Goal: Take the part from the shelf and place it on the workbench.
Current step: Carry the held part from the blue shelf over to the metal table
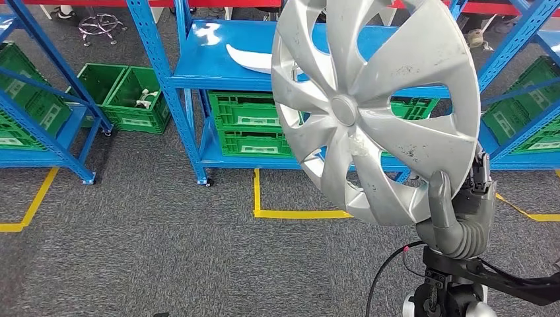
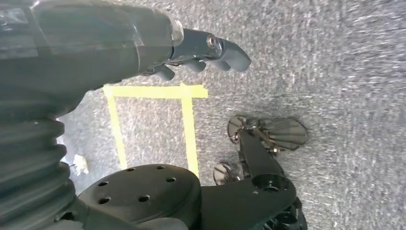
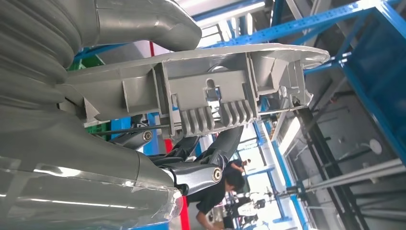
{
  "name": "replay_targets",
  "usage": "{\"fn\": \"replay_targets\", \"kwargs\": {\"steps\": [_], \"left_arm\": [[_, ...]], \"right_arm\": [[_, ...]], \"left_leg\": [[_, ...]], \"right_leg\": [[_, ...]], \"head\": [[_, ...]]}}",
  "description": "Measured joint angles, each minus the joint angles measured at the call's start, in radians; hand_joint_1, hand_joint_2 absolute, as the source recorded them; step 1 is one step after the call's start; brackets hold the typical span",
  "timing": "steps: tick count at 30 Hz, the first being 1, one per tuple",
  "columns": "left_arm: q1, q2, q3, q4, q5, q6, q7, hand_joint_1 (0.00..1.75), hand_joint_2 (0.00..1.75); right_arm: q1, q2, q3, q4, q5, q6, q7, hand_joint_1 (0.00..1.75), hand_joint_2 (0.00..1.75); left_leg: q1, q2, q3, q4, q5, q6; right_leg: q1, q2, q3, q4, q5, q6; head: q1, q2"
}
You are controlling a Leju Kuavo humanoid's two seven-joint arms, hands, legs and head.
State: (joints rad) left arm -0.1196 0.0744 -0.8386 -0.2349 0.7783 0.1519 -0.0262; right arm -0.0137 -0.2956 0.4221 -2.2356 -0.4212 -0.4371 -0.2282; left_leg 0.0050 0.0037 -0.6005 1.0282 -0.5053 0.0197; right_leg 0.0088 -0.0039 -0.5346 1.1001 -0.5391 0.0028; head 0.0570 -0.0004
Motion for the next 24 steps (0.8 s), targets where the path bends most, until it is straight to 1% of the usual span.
{"fn": "replay_targets", "kwargs": {"steps": [1,2,3,4,5,6,7,9,10,11,12,13,14,15,16,17,19,20,21,22,23,24], "left_arm": [[0.000,-0.003,-0.001,-0.002,-0.005,-0.002,-0.006,0.00,1.75],[0.000,-0.007,-0.004,-0.003,-0.011,-0.006,-0.009,0.00,1.75],[0.000,-0.011,-0.008,-0.004,-0.016,-0.010,-0.008,0.00,1.75],[0.000,-0.015,-0.012,-0.004,-0.020,-0.015,-0.003,0.00,1.75],[0.000,-0.017,-0.016,-0.004,-0.022,-0.020,0.005,0.00,1.75],[0.000,-0.020,-0.021,-0.004,-0.023,-0.024,0.017,0.00,1.75],[0.001,-0.023,-0.024,-0.004,-0.024,-0.028,0.030,0.00,1.75],[0.001,-0.029,-0.031,-0.004,-0.025,-0.035,0.060,0.00,1.75],[0.002,-0.032,-0.035,-0.004,-0.025,-0.038,0.075,0.00,1.75],[0.002,-0.035,-0.040,-0.003,-0.026,-0.041,0.089,0.00,1.75],[0.003,-0.037,-0.044,-0.003,-0.026,-0.044,0.098,0.00,1.75],[0.003,-0.039,-0.048,-0.003,-0.026,-0.045,0.104,0.00,1.75],[0.003,-0.040,-0.050,-0.002,-0.025,-0.045,0.104,0.00,1.75],[0.003,-0.043,-0.051,-0.002,-0.025,-0.044,0.098,0.00,1.75],[0.003,-0.045,-0.052,-0.002,-0.024,-0.042,0.090,0.00,1.75],[0.003,-0.047,-0.054,-0.002,-0.022,-0.039,0.081,0.00,1.75],[0.003,-0.050,-0.057,-0.002,-0.018,-0.033,0.065,0.00,1.75],[0.004,-0.052,-0.057,-0.002,-0.017,-0.032,0.060,0.00,1.75],[0.004,-0.054,-0.058,-0.002,-0.017,-0.031,0.056,0.00,1.75],[0.003,-0.056,-0.058,-0.001,-0.016,-0.030,0.053,0.00,1.75],[0.004,-0.059,-0.058,-0.001,-0.016,-0.029,0.050,0.00,1.75],[0.004,-0.060,-0.058,-0.001,-0.015,-0.029,0.046,0.00,1.75]], "right_arm": [[0.003,-0.001,-0.001,-0.004,0.001,-0.007,0.000,1.75,1.75],[0.007,-0.002,-0.003,-0.009,0.002,-0.015,0.001,1.75,1.75],[0.012,-0.004,-0.005,-0.015,0.003,-0.023,0.005,1.75,1.75],[0.016,-0.007,-0.008,-0.021,0.004,-0.031,0.012,1.75,1.75],[0.020,-0.010,-0.011,-0.027,0.006,-0.038,0.021,1.75,1.75],[0.023,-0.013,-0.013,-0.032,0.008,-0.044,0.034,1.75,1.75],[0.026,-0.016,-0.014,-0.036,0.012,-0.050,0.046,1.75,1.75],[0.029,-0.022,-0.015,-0.040,0.024,-0.060,0.068,1.75,1.75],[0.029,-0.025,-0.015,-0.041,0.031,-0.065,0.078,1.75,1.75],[0.029,-0.027,-0.015,-0.041,0.039,-0.070,0.087,1.75,1.75],[0.029,-0.031,-0.015,-0.043,0.048,-0.074,0.096,1.75,1.75],[0.029,-0.034,-0.015,-0.046,0.057,-0.080,0.104,1.75,1.75],[0.028,-0.038,-0.016,-0.051,0.068,-0.085,0.113,1.75,1.75],[0.026,-0.041,-0.017,-0.058,0.079,-0.091,0.121,1.75,1.75],[0.024,-0.044,-0.018,-0.065,0.090,-0.095,0.130,1.75,1.75],[0.021,-0.047,-0.019,-0.073,0.099,-0.099,0.138,1.75,1.75],[0.013,-0.053,-0.021,-0.085,0.112,-0.104,0.152,1.75,1.75],[0.011,-0.056,-0.021,-0.091,0.116,-0.105,0.156,1.75,1.75],[0.008,-0.059,-0.022,-0.096,0.119,-0.107,0.159,1.75,1.75],[0.006,-0.061,-0.022,-0.101,0.120,-0.107,0.161,1.75,1.75],[0.005,-0.063,-0.022,-0.105,0.121,-0.108,0.162,1.75,1.75],[0.003,-0.065,-0.022,-0.106,0.123,-0.108,0.163,1.75,1.75]], "left_leg": [[-0.001,0.000,-0.003,0.000,0.006,-0.004],[-0.001,0.001,-0.005,0.000,0.011,-0.009],[-0.001,0.002,-0.008,0.000,0.017,-0.014],[-0.001,0.003,-0.011,0.001,0.019,-0.020],[-0.001,0.002,-0.016,0.006,0.015,-0.024],[-0.001,0.001,-0.026,0.027,-0.005,-0.028],[-0.001,-0.002,-0.044,0.065,-0.035,-0.031],[0.002,-0.006,-0.091,0.183,-0.108,-0.037],[0.003,-0.006,-0.108,0.231,-0.128,-0.040],[0.004,-0.006,-0.111,0.254,-0.130,-0.042],[0.004,-0.005,-0.098,0.242,-0.113,-0.044],[0.004,-0.004,-0.069,0.198,-0.083,-0.044],[0.004,-0.002,-0.033,0.138,-0.059,-0.043],[0.003,0.002,-0.001,0.086,-0.043,-0.040],[0.002,0.005,0.019,0.050,-0.037,-0.035],[0.000,0.008,0.026,0.033,-0.041,-0.028],[0.000,0.008,0.025,0.027,-0.041,-0.015],[0.001,0.006,0.024,0.024,-0.040,-0.010],[0.003,0.005,0.024,0.021,-0.037,-0.005],[0.005,0.004,0.024,0.019,-0.035,-0.001],[0.006,0.003,0.023,0.019,-0.033,0.002],[0.006,0.003,0.021,0.019,-0.033,0.004]], "right_leg": [[0.004,0.000,0.037,-0.058,-0.004,-0.008],[0.008,0.000,0.060,-0.098,-0.012,-0.014],[0.009,-0.001,0.067,-0.119,-0.017,-0.017],[0.007,-0.002,0.068,-0.130,-0.014,-0.018],[0.005,-0.004,0.069,-0.140,-0.009,-0.021],[0.003,-0.005,0.069,-0.150,-0.002,-0.025],[0.000,-0.007,0.066,-0.155,0.005,-0.028],[0.002,-0.007,0.051,-0.151,0.013,-0.033],[0.003,-0.007,0.044,-0.146,0.014,-0.033],[0.003,-0.008,0.037,-0.139,0.015,-0.032],[0.003,-0.008,0.030,-0.131,0.014,-0.031],[0.002,-0.008,0.024,-0.122,0.012,-0.028],[0.001,-0.008,0.017,-0.112,0.009,-0.025],[0.002,-0.008,0.010,-0.102,0.005,-0.020],[0.003,-0.008,0.004,-0.092,0.002,-0.015],[0.004,-0.009,-0.001,-0.085,0.000,-0.011],[0.004,-0.009,-0.005,-0.078,-0.001,-0.004],[0.004,-0.008,-0.007,-0.073,-0.006,0.001],[0.002,-0.006,-0.013,-0.059,-0.019,0.007],[0.000,-0.005,-0.027,-0.025,-0.042,0.015],[-0.003,-0.003,-0.049,0.027,-0.073,0.022],[-0.006,-0.002,-0.077,0.090,-0.104,0.028]], "head": [[0.000,0.000],[0.000,0.000],[0.002,0.000],[0.004,0.000],[0.004,0.000],[0.002,0.000],[-0.004,0.000],[-0.020,0.000],[-0.026,0.000],[-0.030,0.000],[-0.034,0.000],[-0.038,0.000],[-0.043,0.000],[-0.048,0.000],[-0.052,0.000],[-0.054,0.000],[-0.054,0.000],[-0.053,0.000],[-0.050,0.000],[-0.045,0.000],[-0.038,0.000],[-0.031,0.000]]}}
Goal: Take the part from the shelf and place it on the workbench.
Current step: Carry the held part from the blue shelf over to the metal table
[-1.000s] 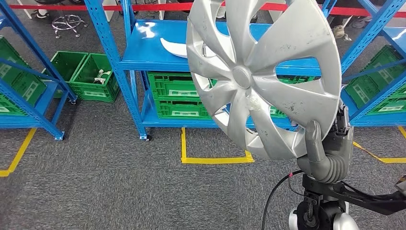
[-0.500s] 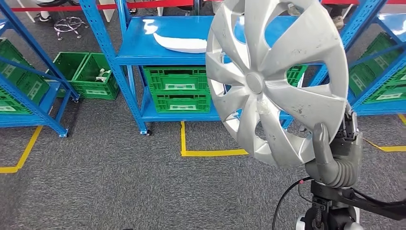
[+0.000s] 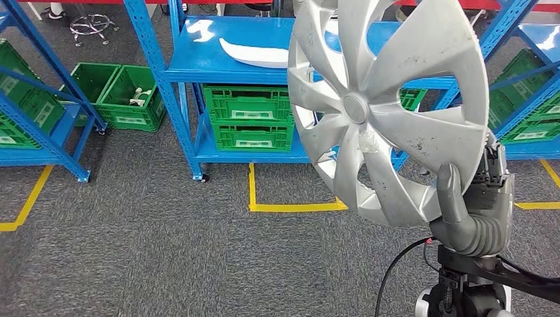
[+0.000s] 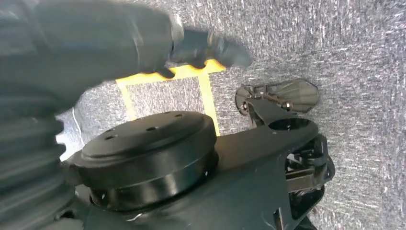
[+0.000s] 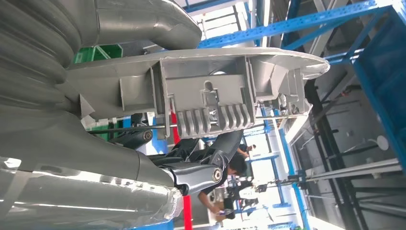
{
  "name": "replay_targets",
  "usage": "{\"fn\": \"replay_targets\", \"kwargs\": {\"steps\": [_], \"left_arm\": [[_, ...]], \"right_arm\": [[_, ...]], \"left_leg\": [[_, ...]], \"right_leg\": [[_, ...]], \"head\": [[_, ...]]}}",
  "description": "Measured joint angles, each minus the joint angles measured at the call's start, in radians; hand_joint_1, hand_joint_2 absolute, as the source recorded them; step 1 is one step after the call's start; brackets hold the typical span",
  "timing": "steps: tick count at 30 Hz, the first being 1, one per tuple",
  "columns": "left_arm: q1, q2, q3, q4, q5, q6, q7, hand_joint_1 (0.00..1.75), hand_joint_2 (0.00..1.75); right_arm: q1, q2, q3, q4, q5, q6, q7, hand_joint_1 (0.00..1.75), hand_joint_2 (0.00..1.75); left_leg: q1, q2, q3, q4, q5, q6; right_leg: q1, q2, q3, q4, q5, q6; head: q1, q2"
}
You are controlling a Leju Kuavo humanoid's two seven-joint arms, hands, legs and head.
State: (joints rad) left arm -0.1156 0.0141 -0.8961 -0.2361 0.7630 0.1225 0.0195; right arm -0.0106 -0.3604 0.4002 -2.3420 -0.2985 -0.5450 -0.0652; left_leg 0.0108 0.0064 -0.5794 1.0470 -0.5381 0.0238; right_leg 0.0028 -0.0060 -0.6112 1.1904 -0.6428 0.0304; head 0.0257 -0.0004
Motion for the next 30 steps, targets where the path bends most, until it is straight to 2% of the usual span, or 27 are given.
{"fn": "replay_targets", "kwargs": {"steps": [1,2,3,4,6,7,8,10,12,13,15,17,18,19,20,22,23,24,27,28,30], "left_arm": [[0.000,-0.001,0.000,0.000,0.001,0.000,-0.006,0.00,1.75],[0.001,-0.002,0.000,0.001,0.002,0.000,-0.013,0.00,1.75],[0.001,-0.003,0.000,0.001,0.003,0.000,-0.021,0.00,1.75],[0.001,-0.004,0.000,0.001,0.003,0.000,-0.026,0.00,1.75],[0.001,-0.007,0.000,0.002,0.004,0.000,-0.031,0.00,1.75],[0.000,-0.008,0.000,0.002,0.005,0.000,-0.032,0.00,1.75],[0.000,-0.009,0.000,0.002,0.005,0.000,-0.033,0.00,1.75],[0.000,-0.012,0.000,0.002,0.005,0.000,-0.033,0.00,1.75],[0.000,-0.014,0.000,0.002,0.005,0.000,-0.033,0.00,1.75],[0.000,-0.014,0.000,0.002,0.005,0.000,-0.033,0.00,1.75],[0.000,-0.014,0.000,0.002,0.005,0.000,-0.034,0.00,1.75],[0.001,-0.014,0.000,0.002,0.005,0.000,-0.034,0.00,1.75],[0.001,-0.014,0.000,0.002,0.005,0.000,-0.034,0.00,1.75],[0.001,-0.014,0.000,0.002,0.005,0.000,-0.034,0.00,1.75],[0.001,-0.014,0.000,0.003,0.005,0.000,-0.034,0.00,1.75],[0.001,-0.013,0.000,0.003,0.005,0.000,-0.034,0.00,1.75],[0.001,-0.013,0.000,0.003,0.005,0.000,-0.034,0.00,1.75],[0.001,-0.013,0.000,0.003,0.005,0.000,-0.034,0.00,1.75],[0.001,-0.013,0.000,0.003,0.005,0.000,-0.034,0.00,1.75],[0.001,-0.013,0.000,0.004,0.005,0.000,-0.034,0.00,1.75],[0.001,-0.014,0.000,0.003,0.005,0.001,-0.034,0.00,1.75]], "right_arm": [[-0.001,-0.001,0.000,0.000,0.001,0.000,0.002,1.75,1.75],[-0.001,-0.002,0.000,0.000,0.002,0.000,0.004,1.75,1.75],[-0.001,-0.003,0.001,0.000,0.004,0.000,0.006,1.75,1.75],[-0.002,-0.005,0.001,0.000,0.004,0.000,0.008,1.75,1.75],[-0.003,-0.008,0.000,-0.001,0.005,0.000,0.010,1.75,1.75],[-0.004,-0.009,0.000,-0.002,0.006,0.000,0.011,1.75,1.75],[-0.005,-0.010,0.000,-0.003,0.006,0.000,0.011,1.75,1.75],[-0.007,-0.013,0.000,-0.007,0.006,0.000,0.011,1.75,1.75],[-0.008,-0.014,0.000,-0.010,0.006,0.000,0.011,1.75,1.75],[-0.008,-0.015,0.000,-0.011,0.006,0.000,0.011,1.75,1.75],[-0.008,-0.015,0.000,-0.014,0.006,0.000,0.011,1.75,1.75],[-0.008,-0.015,0.000,-0.015,0.006,-0.001,0.011,1.75,1.75],[-0.008,-0.015,0.001,-0.015,0.006,-0.001,0.011,1.75,1.75],[-0.008,-0.015,0.001,-0.015,0.006,-0.001,0.011,1.75,1.75],[-0.008,-0.015,0.002,-0.015,0.006,-0.001,0.011,1.75,1.75],[-0.008,-0.015,0.002,-0.015,0.006,-0.001,0.011,1.75,1.75],[-0.008,-0.015,0.002,-0.016,0.006,-0.001,0.011,1.75,1.75],[-0.009,-0.015,0.002,-0.016,0.006,-0.001,0.011,1.75,1.75],[-0.009,-0.015,0.001,-0.017,0.006,-0.002,0.012,1.75,1.75],[-0.009,-0.016,0.001,-0.017,0.006,-0.002,0.012,1.75,1.75],[-0.009,-0.020,0.001,-0.017,0.006,-0.002,0.012,1.75,1.75]], "left_leg": [[0.000,-0.001,-0.001,0.000,0.000,0.001],[0.000,-0.002,-0.002,0.000,0.001,0.001],[0.000,-0.004,-0.002,0.000,0.001,0.001],[0.000,-0.007,-0.001,0.001,0.001,0.001],[0.000,-0.013,0.002,0.000,0.001,0.001],[0.000,-0.015,0.002,-0.001,0.002,-0.001],[-0.001,-0.018,0.000,-0.001,0.004,-0.005],[0.000,-0.022,-0.008,-0.002,0.011,-0.016],[0.000,-0.024,-0.014,-0.003,0.014,-0.028],[0.000,-0.021,-0.018,0.005,0.006,-0.033],[-0.002,-0.012,-0.047,0.069,-0.041,-0.039],[-0.002,-0.008,-0.102,0.189,-0.100,-0.042],[-0.002,-0.008,-0.122,0.233,-0.112,-0.043],[-0.002,-0.007,-0.127,0.247,-0.106,-0.042],[-0.003,-0.005,-0.114,0.222,-0.081,-0.041],[-0.005,0.007,-0.052,0.101,-0.015,-0.032],[-0.007,0.014,-0.024,0.045,0.004,-0.026],[-0.009,0.020,-0.007,0.009,0.012,-0.021],[-0.010,0.014,-0.002,-0.013,0.010,-0.010],[-0.007,0.011,-0.002,-0.016,0.012,-0.006],[0.000,0.005,-0.001,-0.021,0.017,0.002]], "right_leg": [[-0.003,0.000,-0.026,0.058,-0.022,0.004],[-0.005,0.000,-0.042,0.093,-0.028,0.005],[-0.006,0.000,-0.044,0.097,-0.018,0.005],[-0.008,0.001,-0.027,0.059,0.013,0.004],[-0.009,0.006,0.028,-0.059,0.083,-0.002],[-0.009,0.013,0.054,-0.112,0.105,-0.005],[-0.007,0.018,0.067,-0.142,0.113,-0.008],[-0.003,0.023,0.074,-0.166,0.109,-0.016],[-0.003,0.015,0.073,-0.180,0.112,-0.027],[-0.005,0.011,0.075,-0.188,0.115,-0.033],[-0.008,0.002,0.078,-0.201,0.124,-0.043],[-0.004,-0.004,0.076,-0.202,0.126,-0.047],[-0.002,-0.008,0.076,-0.201,0.126,-0.047],[-0.001,-0.010,0.075,-0.200,0.126,-0.047],[0.001,-0.012,0.076,-0.198,0.125,-0.047],[0.004,-0.015,0.076,-0.193,0.121,-0.045],[0.006,-0.016,0.074,-0.188,0.118,-0.042],[0.007,-0.018,0.071,-0.184,0.117,-0.039],[0.008,-0.024,0.066,-0.180,0.114,-0.027],[0.007,-0.022,0.063,-0.172,0.105,-0.022],[0.002,-0.010,0.037,-0.107,0.059,-0.008]], "head": [[0.006,0.000],[0.011,0.000],[0.015,0.000],[0.019,0.000],[0.024,0.000],[0.026,0.000],[0.027,0.000],[0.029,0.000],[0.031,0.000],[0.029,0.000],[0.017,0.000],[0.001,0.000],[-0.006,0.000],[-0.011,0.000],[-0.016,0.000],[-0.023,0.000],[-0.026,0.000],[-0.028,0.000],[-0.028,0.000],[-0.026,0.000],[-0.015,0.000]]}}
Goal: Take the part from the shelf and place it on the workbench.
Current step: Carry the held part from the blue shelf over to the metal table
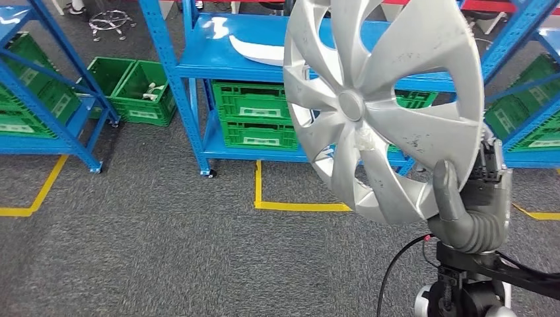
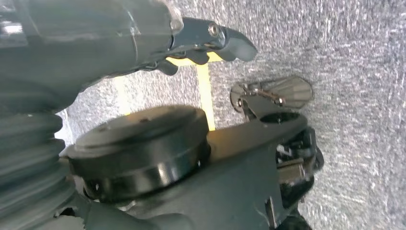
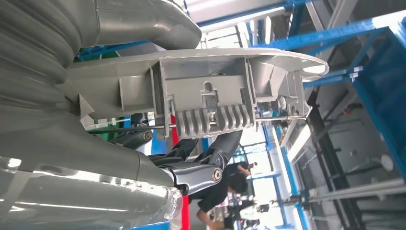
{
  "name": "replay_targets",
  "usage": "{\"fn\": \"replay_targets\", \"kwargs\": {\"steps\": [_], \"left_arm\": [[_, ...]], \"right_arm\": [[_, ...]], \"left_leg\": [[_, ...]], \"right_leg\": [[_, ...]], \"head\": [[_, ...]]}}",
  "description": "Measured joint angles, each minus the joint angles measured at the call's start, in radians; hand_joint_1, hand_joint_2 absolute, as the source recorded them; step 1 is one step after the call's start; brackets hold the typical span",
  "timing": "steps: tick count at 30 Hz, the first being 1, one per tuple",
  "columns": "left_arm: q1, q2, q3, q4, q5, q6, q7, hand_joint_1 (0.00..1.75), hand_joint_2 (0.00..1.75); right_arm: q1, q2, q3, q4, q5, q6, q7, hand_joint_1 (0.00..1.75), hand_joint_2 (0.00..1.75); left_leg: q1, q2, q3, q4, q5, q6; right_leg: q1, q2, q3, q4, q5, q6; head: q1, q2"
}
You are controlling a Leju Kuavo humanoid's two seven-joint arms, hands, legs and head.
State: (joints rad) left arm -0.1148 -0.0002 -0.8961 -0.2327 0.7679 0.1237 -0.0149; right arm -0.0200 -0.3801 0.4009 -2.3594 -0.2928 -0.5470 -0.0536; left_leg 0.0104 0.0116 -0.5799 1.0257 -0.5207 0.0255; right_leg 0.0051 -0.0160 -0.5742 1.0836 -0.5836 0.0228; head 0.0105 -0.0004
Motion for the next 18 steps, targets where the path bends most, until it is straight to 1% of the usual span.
{"fn": "replay_targets", "kwargs": {"steps": [2,3,4,5,6,7,8,9,10,11,12,13,14,15,16,17,18], "left_arm": [[0.000,-0.002,0.000,0.000,0.000,0.000,0.000,0.00,1.75],[0.000,-0.002,0.000,0.000,0.000,0.000,0.000,0.00,1.75],[0.001,-0.002,0.000,0.000,0.000,0.001,0.000,0.00,1.75],[0.000,-0.002,0.000,0.000,0.000,0.001,0.000,0.00,1.75],[0.000,-0.002,0.000,0.000,0.000,0.002,0.000,0.00,1.75],[0.000,-0.003,0.000,0.000,0.000,0.003,0.000,0.00,1.75],[0.000,-0.003,0.000,0.000,0.000,0.006,-0.001,0.00,1.75],[-0.001,-0.004,0.000,0.000,0.001,0.008,-0.002,0.00,1.75],[-0.001,-0.003,0.000,0.000,0.002,0.011,-0.004,0.00,1.75],[-0.001,-0.003,0.000,0.000,0.002,0.012,-0.004,0.00,1.75],[0.000,-0.002,0.000,0.001,0.003,0.012,-0.005,0.00,1.75],[0.000,-0.002,0.000,0.001,0.004,0.012,-0.005,0.00,1.75],[0.000,-0.001,0.000,0.001,0.004,0.012,-0.005,0.00,1.75],[0.000,0.000,0.000,0.001,0.004,0.012,-0.005,0.00,1.75],[0.000,0.001,0.000,0.001,0.004,0.012,-0.005,0.00,1.75],[0.000,0.002,0.000,0.001,0.004,0.012,-0.005,0.00,1.75],[0.000,0.002,0.000,0.001,0.004,0.012,-0.005,0.00,1.75]], "right_arm": [[0.000,-0.002,0.000,0.000,0.000,0.000,0.000,1.75,1.75],[0.001,-0.002,0.000,0.001,0.000,-0.001,0.000,1.75,1.75],[0.002,-0.002,0.000,0.001,0.000,-0.001,0.000,1.75,1.75],[0.002,-0.003,0.000,0.001,0.000,-0.001,0.000,1.75,1.75],[0.002,-0.003,0.000,0.001,0.000,-0.001,0.000,1.75,1.75],[0.002,-0.003,0.000,0.001,0.000,-0.001,0.000,1.75,1.75],[0.003,-0.003,0.000,0.001,0.000,-0.002,-0.002,1.75,1.75],[0.004,-0.002,0.000,0.001,0.002,-0.003,-0.006,1.75,1.75],[0.007,-0.002,0.001,0.001,0.004,-0.004,-0.012,1.75,1.75],[0.011,-0.001,0.002,0.001,0.006,-0.004,-0.018,1.75,1.75],[0.014,0.000,0.003,0.001,0.008,-0.004,-0.024,1.75,1.75],[0.017,0.001,0.004,0.001,0.010,-0.004,-0.029,1.75,1.75],[0.019,0.002,0.004,0.001,0.011,-0.004,-0.033,1.75,1.75],[0.019,0.002,0.005,0.001,0.012,-0.004,-0.036,1.75,1.75],[0.020,0.004,0.005,0.002,0.012,-0.004,-0.038,1.75,1.75],[0.022,0.005,0.006,0.002,0.012,-0.004,-0.039,1.75,1.75],[0.023,0.006,0.007,0.003,0.012,-0.004,-0.039,1.75,1.75]], "left_leg": [[0.001,-0.006,-0.001,0.000,0.001,0.002],[0.001,-0.009,-0.001,0.000,0.001,0.002],[0.001,-0.012,-0.001,0.000,0.001,0.002],[0.001,-0.016,0.000,0.001,0.001,0.001],[0.002,-0.021,0.002,0.001,0.001,0.000],[0.002,-0.025,0.003,0.000,0.001,-0.002],[0.002,-0.031,0.002,0.001,0.002,-0.007],[0.001,-0.035,-0.002,0.002,0.004,-0.013],[0.001,-0.039,-0.007,0.002,0.007,-0.020],[0.001,-0.042,-0.011,0.001,0.010,-0.027],[0.001,-0.044,-0.014,0.000,0.011,-0.033],[0.001,-0.038,-0.017,0.004,0.006,-0.038],[0.000,-0.030,-0.024,0.021,-0.009,-0.042],[-0.001,-0.021,-0.040,0.057,-0.034,-0.045],[-0.001,-0.013,-0.064,0.111,-0.066,-0.046],[-0.001,-0.011,-0.093,0.177,-0.097,-0.047],[-0.001,-0.011,-0.118,0.231,-0.116,-0.048]], "right_leg": [[-0.008,0.008,-0.055,0.129,-0.063,0.013],[-0.012,0.009,-0.079,0.180,-0.079,0.017],[-0.015,0.009,-0.089,0.201,-0.075,0.020],[-0.017,0.009,-0.081,0.182,-0.052,0.021],[-0.020,0.011,-0.056,0.126,-0.013,0.021],[-0.023,0.019,-0.024,0.058,0.023,0.021],[-0.024,0.028,0.003,-0.004,0.050,0.018],[-0.024,0.035,0.022,-0.049,0.063,0.014],[-0.022,0.040,0.028,-0.068,0.062,0.009],[-0.020,0.038,0.028,-0.073,0.061,0.003],[-0.022,0.033,0.027,-0.078,0.061,-0.005],[-0.022,0.029,0.028,-0.083,0.064,-0.012],[-0.023,0.023,0.029,-0.088,0.067,-0.019],[-0.023,0.018,0.031,-0.092,0.070,-0.025],[-0.021,0.013,0.031,-0.093,0.071,-0.028],[-0.018,0.009,0.031,-0.093,0.071,-0.030],[-0.016,0.004,0.031,-0.092,0.071,-0.031]], "head": [[0.016,0.000],[0.021,0.000],[0.025,0.000],[0.029,0.000],[0.033,0.000],[0.036,0.000],[0.038,0.000],[0.040,0.000],[0.041,0.000],[0.041,0.000],[0.040,0.000],[0.037,0.000],[0.032,0.000],[0.024,0.000],[0.016,0.000],[0.008,0.000],[0.002,0.000]]}}
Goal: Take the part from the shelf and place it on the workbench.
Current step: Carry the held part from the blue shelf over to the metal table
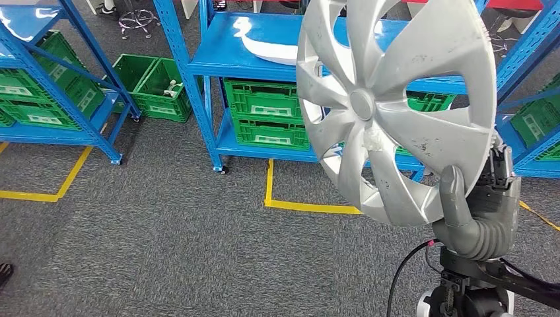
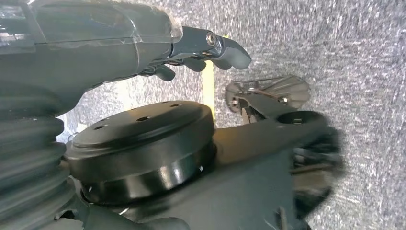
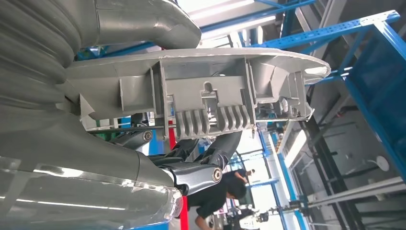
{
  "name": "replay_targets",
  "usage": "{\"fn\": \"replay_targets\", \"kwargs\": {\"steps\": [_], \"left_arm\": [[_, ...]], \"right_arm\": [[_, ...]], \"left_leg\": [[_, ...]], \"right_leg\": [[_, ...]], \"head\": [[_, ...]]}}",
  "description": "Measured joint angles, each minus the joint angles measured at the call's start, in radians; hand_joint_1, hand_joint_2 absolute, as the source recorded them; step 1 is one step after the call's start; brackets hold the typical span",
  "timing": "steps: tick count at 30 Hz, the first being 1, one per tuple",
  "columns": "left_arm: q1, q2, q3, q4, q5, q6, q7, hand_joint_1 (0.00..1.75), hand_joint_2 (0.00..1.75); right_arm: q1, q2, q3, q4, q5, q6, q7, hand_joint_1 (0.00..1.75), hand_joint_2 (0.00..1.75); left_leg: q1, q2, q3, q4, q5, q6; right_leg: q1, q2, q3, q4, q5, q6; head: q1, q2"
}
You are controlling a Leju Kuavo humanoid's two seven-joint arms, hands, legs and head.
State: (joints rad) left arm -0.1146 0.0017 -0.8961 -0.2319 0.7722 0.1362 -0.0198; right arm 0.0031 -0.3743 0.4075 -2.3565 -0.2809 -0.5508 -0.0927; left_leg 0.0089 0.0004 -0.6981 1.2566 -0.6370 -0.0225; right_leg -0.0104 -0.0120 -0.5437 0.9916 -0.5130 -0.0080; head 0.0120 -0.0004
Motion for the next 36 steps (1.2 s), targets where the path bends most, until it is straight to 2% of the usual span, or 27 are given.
{"fn": "replay_targets", "kwargs": {"steps": [1,2,4,6,8,10,11,12,14,15,16,17,18,20,21,22,24,25,26,28,30,31,32,33,34,36], "left_arm": [[0.000,0.000,0.000,0.000,0.000,0.000,0.000,0.00,1.75],[0.000,0.000,0.000,0.000,0.000,0.000,0.000,0.00,1.75],[0.000,0.002,0.000,0.000,0.000,0.000,0.000,0.00,1.75],[-0.001,0.003,0.000,0.000,0.000,0.000,0.000,0.00,1.75],[-0.001,0.004,0.000,0.000,0.000,0.000,0.000,0.00,1.75],[-0.001,0.005,0.000,0.000,0.001,0.000,-0.001,0.00,1.75],[-0.001,0.005,0.000,0.000,0.001,0.001,-0.001,0.00,1.75],[-0.001,0.005,0.000,0.000,0.001,0.001,-0.001,0.00,1.75],[-0.001,0.005,0.000,0.000,0.001,0.001,-0.001,0.00,1.75],[-0.001,0.005,0.000,0.000,0.001,0.001,-0.001,0.00,1.75],[0.000,0.005,0.000,0.000,0.001,0.001,-0.001,0.00,1.75],[0.000,0.005,0.000,0.000,0.001,0.001,-0.001,0.00,1.75],[0.000,0.005,0.000,0.000,0.001,0.001,-0.001,0.00,1.75],[-0.001,0.004,0.000,0.000,0.001,0.001,-0.001,0.00,1.75],[-0.001,0.004,0.000,0.000,0.001,0.001,-0.001,0.00,1.75],[-0.002,0.004,0.000,0.000,0.001,0.001,-0.001,0.00,1.75],[-0.001,0.004,0.000,0.000,0.001,0.001,-0.001,0.00,1.75],[0.000,0.004,0.000,0.000,0.001,0.001,-0.001,0.00,1.75],[0.000,0.004,0.000,0.000,0.001,0.001,-0.001,0.00,1.75],[-0.001,0.005,0.000,0.000,0.001,0.001,-0.001,0.00,1.75],[-0.001,0.005,0.000,0.000,0.001,0.001,0.000,0.00,1.75],[0.000,0.005,0.000,0.000,0.001,0.001,0.000,0.00,1.75],[0.000,0.005,0.000,0.000,0.001,0.001,0.000,0.00,1.75],[0.000,0.005,0.000,0.000,0.001,0.001,0.000,0.00,1.75],[0.000,0.005,0.000,0.000,0.001,0.001,0.000,0.00,1.75],[-0.001,0.005,0.000,0.000,0.000,0.001,0.000,0.00,1.75]], "right_arm": [[0.001,0.001,0.001,0.001,0.000,0.000,0.000,1.75,1.75],[0.002,0.002,0.001,0.001,0.000,0.000,0.000,1.75,1.75],[0.003,0.003,0.001,0.001,0.000,0.000,0.000,1.75,1.75],[0.003,0.005,0.001,0.001,0.000,0.000,0.000,1.75,1.75],[0.003,0.006,0.001,0.000,0.000,0.000,0.000,1.75,1.75],[0.003,0.006,0.001,0.000,0.000,0.000,0.000,1.75,1.75],[0.003,0.006,0.001,0.000,0.000,0.000,0.000,1.75,1.75],[0.003,0.006,0.001,0.000,0.000,0.000,0.000,1.75,1.75],[0.004,0.006,0.001,0.000,0.000,0.000,0.000,1.75,1.75],[0.005,0.006,0.001,0.001,0.000,0.000,0.000,1.75,1.75],[0.006,0.006,0.001,0.001,0.000,0.000,0.000,1.75,1.75],[0.007,0.006,0.001,0.001,0.000,0.000,0.000,1.75,1.75],[0.007,0.006,0.001,0.001,0.000,0.000,0.000,1.75,1.75],[0.007,0.006,0.001,0.001,0.000,0.000,0.000,1.75,1.75],[0.007,0.006,0.001,0.000,0.000,0.000,0.000,1.75,1.75],[0.007,0.006,0.001,0.000,0.000,0.000,0.000,1.75,1.75],[0.008,0.006,0.001,0.000,0.000,0.000,0.000,1.75,1.75],[0.007,0.006,0.001,0.000,0.000,0.000,0.000,1.75,1.75],[0.007,0.007,0.001,0.000,0.000,0.000,0.000,1.75,1.75],[0.006,0.008,0.001,0.000,0.000,0.000,-0.001,1.75,1.75],[0.006,0.009,0.001,0.001,0.000,0.000,-0.001,1.75,1.75],[0.007,0.009,0.001,0.001,0.000,0.000,-0.001,1.75,1.75],[0.007,0.010,0.001,0.002,0.000,0.000,-0.001,1.75,1.75],[0.007,0.010,0.001,0.003,-0.001,0.000,-0.001,1.75,1.75],[0.007,0.011,0.001,0.003,-0.001,0.000,-0.001,1.75,1.75],[0.007,0.011,0.001,0.004,0.000,0.000,-0.001,1.75,1.75]], "left_leg": [[0.000,0.000,-0.013,0.028,-0.002,0.000],[0.000,0.001,-0.007,0.018,0.015,0.002],[-0.002,0.016,0.050,-0.093,0.078,0.010],[-0.007,0.040,0.103,-0.195,0.111,0.020],[-0.012,0.043,0.112,-0.220,0.111,0.027],[-0.009,0.029,0.109,-0.225,0.116,0.037],[-0.006,0.022,0.109,-0.228,0.120,0.042],[-0.003,0.015,0.109,-0.230,0.122,0.046],[-0.001,0.002,0.108,-0.231,0.125,0.050],[-0.001,-0.006,0.108,-0.230,0.125,0.050],[-0.001,-0.014,0.108,-0.230,0.126,0.050],[-0.001,-0.022,0.109,-0.230,0.126,0.050],[-0.001,-0.030,0.110,-0.230,0.126,0.050],[-0.002,-0.046,0.111,-0.230,0.127,0.046],[-0.002,-0.054,0.108,-0.229,0.129,0.041],[-0.002,-0.060,0.104,-0.229,0.132,0.036],[-0.001,-0.072,0.097,-0.232,0.139,0.022],[-0.002,-0.066,0.095,-0.231,0.137,0.017],[-0.003,-0.050,0.089,-0.221,0.127,0.012],[-0.004,-0.009,0.053,-0.145,0.074,0.005],[0.000,0.002,-0.005,-0.021,0.016,0.000],[0.000,0.002,-0.022,0.019,0.007,-0.002],[0.000,0.003,-0.022,0.024,0.016,-0.003],[0.000,0.007,-0.002,-0.011,0.042,-0.002],[-0.001,0.020,0.034,-0.074,0.077,0.000],[-0.007,0.057,0.097,-0.191,0.116,0.007]], "right_leg": [[0.003,-0.005,0.000,0.001,-0.001,-0.001],[0.005,-0.009,0.000,0.003,-0.001,-0.002],[0.008,-0.015,0.001,0.008,-0.006,-0.001],[0.013,-0.020,-0.001,0.017,-0.011,0.006],[0.016,-0.028,-0.004,0.020,-0.012,0.013],[0.014,-0.034,-0.005,0.023,-0.018,0.022],[0.012,-0.028,-0.010,0.039,-0.033,0.028],[0.010,-0.018,-0.023,0.073,-0.058,0.034],[0.005,0.001,-0.074,0.196,-0.125,0.044],[0.004,0.004,-0.100,0.255,-0.147,0.046],[0.002,0.005,-0.115,0.289,-0.152,0.048],[0.001,0.006,-0.114,0.286,-0.136,0.048],[0.001,0.009,-0.095,0.243,-0.103,0.046],[-0.001,0.034,-0.034,0.107,-0.033,0.039],[0.000,0.046,-0.011,0.054,-0.015,0.034],[0.000,0.055,0.001,0.025,-0.010,0.029],[0.002,0.047,0.004,0.011,-0.012,0.020],[0.001,0.039,0.006,0.006,-0.009,0.014],[0.000,0.030,0.008,-0.002,-0.004,0.008],[-0.001,0.011,0.011,-0.013,0.003,-0.002],[0.001,-0.006,0.009,-0.012,0.003,-0.006],[0.002,-0.016,0.009,-0.011,0.003,-0.006],[0.003,-0.024,0.009,-0.009,0.001,-0.006],[0.003,-0.032,0.009,-0.007,0.000,-0.004],[0.003,-0.039,0.010,-0.003,-0.003,-0.002],[0.008,-0.050,0.009,0.006,-0.011,0.008]], "head": [[-0.005,0.000],[-0.009,0.000],[-0.014,0.000],[-0.017,0.000],[-0.016,0.000],[-0.014,0.000],[-0.012,0.000],[-0.007,0.000],[0.007,0.000],[0.013,0.000],[0.018,0.000],[0.023,0.000],[0.027,0.000],[0.034,0.000],[0.036,0.000],[0.037,0.000],[0.037,0.000],[0.036,0.000],[0.031,0.000],[0.018,0.000],[0.004,0.000],[0.000,0.000],[-0.004,0.000],[-0.008,0.000],[-0.011,0.000],[-0.018,0.000]]}}
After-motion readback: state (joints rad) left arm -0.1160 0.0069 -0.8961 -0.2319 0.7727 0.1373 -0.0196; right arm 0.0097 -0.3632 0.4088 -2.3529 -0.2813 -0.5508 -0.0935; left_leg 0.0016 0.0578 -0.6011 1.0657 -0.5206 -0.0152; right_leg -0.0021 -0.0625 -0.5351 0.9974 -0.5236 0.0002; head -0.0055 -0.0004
